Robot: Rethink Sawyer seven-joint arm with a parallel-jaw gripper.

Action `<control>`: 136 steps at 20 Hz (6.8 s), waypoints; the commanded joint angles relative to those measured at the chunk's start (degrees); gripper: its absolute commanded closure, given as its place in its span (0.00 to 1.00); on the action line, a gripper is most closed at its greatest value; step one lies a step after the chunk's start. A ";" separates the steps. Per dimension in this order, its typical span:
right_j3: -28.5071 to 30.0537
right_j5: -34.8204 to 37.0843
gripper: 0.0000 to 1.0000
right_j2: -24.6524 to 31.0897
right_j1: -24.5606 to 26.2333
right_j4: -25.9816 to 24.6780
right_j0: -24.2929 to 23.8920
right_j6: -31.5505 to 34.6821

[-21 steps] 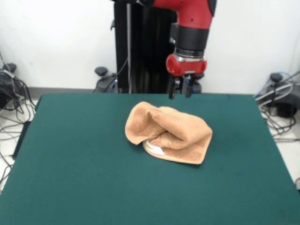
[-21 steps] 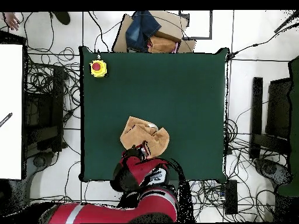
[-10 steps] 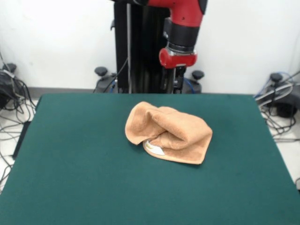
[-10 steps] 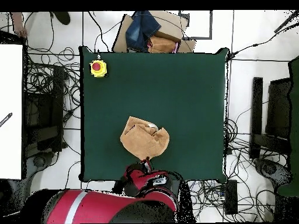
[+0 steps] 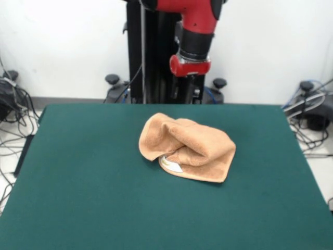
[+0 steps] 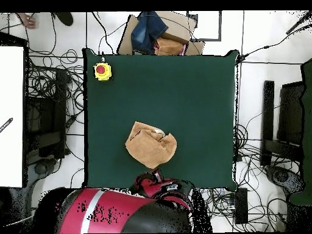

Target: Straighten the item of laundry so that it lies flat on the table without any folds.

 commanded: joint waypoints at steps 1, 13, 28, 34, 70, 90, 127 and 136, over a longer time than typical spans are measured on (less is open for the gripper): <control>-13.27 12.43 0.00 8.02 2.05 4.96 -2.23 5.72; -16.70 12.12 0.00 7.57 4.61 4.82 -0.94 8.10; -17.61 10.05 0.00 6.98 6.41 5.46 -0.04 9.34; -16.73 18.39 0.00 7.59 1.47 6.30 0.95 7.52; -17.38 16.34 0.00 7.92 2.31 4.50 -0.55 8.15; -17.01 28.97 0.00 12.70 -4.80 4.35 -4.12 5.56; -25.02 12.70 0.00 9.36 11.15 4.22 -2.06 8.37; -24.83 11.78 0.00 9.09 11.60 3.95 -1.89 8.05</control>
